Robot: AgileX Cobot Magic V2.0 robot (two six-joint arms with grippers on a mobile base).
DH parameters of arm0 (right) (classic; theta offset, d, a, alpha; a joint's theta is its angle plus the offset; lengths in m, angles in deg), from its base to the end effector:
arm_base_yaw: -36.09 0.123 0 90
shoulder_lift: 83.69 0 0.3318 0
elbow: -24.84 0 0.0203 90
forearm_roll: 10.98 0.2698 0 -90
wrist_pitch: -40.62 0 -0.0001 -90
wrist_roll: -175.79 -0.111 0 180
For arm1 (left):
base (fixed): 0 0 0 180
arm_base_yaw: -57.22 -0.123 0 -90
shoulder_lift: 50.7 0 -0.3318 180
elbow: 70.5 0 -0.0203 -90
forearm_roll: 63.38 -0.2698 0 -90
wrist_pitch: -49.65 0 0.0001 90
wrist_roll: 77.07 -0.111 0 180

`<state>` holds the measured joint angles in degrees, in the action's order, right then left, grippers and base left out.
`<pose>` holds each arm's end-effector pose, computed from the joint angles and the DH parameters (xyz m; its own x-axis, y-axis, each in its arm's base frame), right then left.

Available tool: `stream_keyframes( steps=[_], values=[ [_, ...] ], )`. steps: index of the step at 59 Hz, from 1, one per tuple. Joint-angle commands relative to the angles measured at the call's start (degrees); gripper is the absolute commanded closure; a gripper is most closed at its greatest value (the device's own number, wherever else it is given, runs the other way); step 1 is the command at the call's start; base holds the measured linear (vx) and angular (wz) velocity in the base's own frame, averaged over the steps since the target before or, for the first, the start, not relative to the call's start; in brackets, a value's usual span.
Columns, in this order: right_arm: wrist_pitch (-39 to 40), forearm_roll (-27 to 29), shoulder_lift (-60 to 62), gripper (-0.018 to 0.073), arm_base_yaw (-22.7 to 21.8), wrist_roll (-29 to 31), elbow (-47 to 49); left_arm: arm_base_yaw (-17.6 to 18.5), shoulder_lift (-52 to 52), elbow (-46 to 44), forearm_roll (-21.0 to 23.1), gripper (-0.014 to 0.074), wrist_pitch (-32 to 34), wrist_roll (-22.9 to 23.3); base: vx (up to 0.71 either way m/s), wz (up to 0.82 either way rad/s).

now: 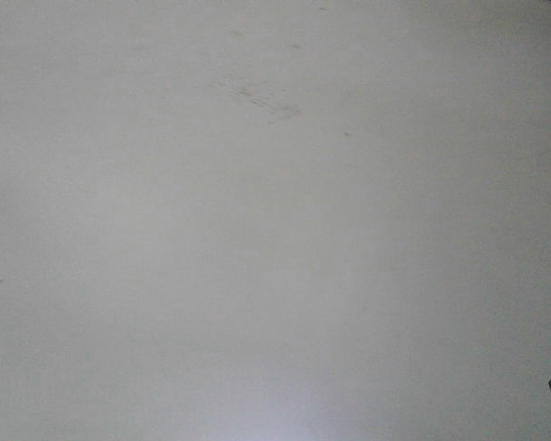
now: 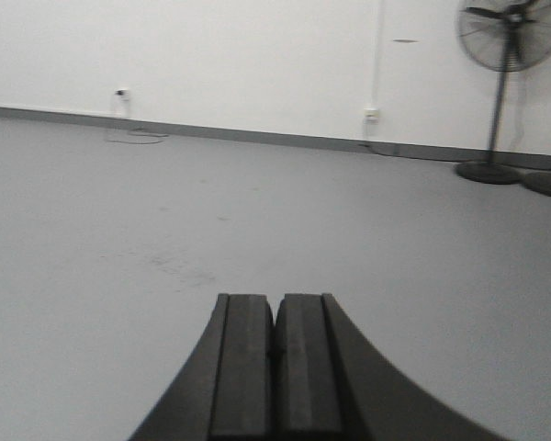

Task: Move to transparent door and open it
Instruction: 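Drive the base and turn toward the glass sliding door, then drive forward onto the wooden platform up to the glass door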

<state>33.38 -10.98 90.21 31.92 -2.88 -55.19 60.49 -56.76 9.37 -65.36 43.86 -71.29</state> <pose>0.0486 -0.0035 0.1901 -0.0603 -0.0189 -0.9980 0.0713 0.9972 -0.0232 0.0486 -0.0024 0.1940 -0.0334 -0.0646 -0.9973 0.0515 0.9965 -0.0663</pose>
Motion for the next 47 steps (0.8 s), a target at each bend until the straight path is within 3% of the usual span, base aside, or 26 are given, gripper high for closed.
stream_keyframes(
  steps=[1,47],
  values=[
    [4.9,-0.4,0.4,0.0567,-0.2,0.1,-0.8,0.1,0.7,1.8,0.1,0.0602,4.9,0.3,0.59,0.54],
    [4.9,-0.4,0.4,0.0567,-0.2,0.1,-0.8,0.1,0.7,1.8,0.1,0.0602,4.9,0.3,0.63,0.62]
  ],
)
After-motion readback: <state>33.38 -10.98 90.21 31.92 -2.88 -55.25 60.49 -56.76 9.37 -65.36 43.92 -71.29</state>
